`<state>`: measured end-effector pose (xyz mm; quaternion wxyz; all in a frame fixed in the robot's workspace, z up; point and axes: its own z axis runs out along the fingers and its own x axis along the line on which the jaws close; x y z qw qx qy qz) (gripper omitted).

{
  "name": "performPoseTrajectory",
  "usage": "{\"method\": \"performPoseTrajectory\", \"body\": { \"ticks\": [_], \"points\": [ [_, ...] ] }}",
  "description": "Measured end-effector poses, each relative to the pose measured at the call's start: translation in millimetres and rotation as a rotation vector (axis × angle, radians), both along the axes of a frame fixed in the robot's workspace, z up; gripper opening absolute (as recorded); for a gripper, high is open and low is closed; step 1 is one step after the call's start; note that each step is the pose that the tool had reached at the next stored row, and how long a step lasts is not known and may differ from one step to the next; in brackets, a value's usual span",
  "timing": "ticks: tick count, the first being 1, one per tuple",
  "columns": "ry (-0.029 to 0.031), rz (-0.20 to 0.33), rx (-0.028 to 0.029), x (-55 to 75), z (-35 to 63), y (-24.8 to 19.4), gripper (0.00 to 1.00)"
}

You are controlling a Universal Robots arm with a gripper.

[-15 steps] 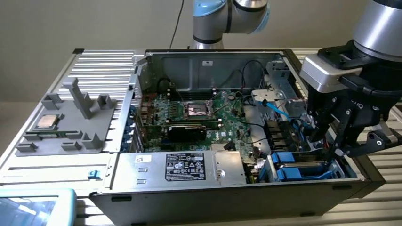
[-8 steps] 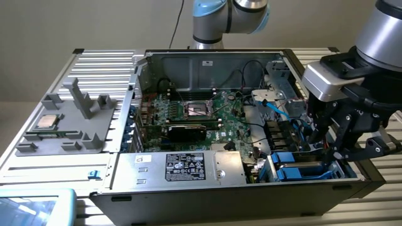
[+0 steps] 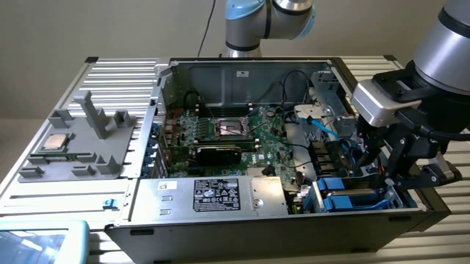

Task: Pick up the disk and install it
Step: 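Insert the first disk wire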

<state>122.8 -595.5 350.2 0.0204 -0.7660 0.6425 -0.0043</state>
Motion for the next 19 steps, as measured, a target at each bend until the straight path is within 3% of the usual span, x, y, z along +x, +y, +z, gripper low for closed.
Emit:
{"method": "performPoseTrajectory", "body": {
  "ticks": [4,5,10,19],
  "points": [
    [0.0000,0.000,0.0146,0.2,-5.1,-0.4,0.44],
    [0.0001,0.000,0.0161,0.4,-5.5,-0.5,0.44],
    [0.0001,0.000,0.0177,1.4,-5.9,-2.0,0.44],
    [0.0066,0.002,0.0195,4.1,-7.9,-3.5,0.44]
  ]
}}
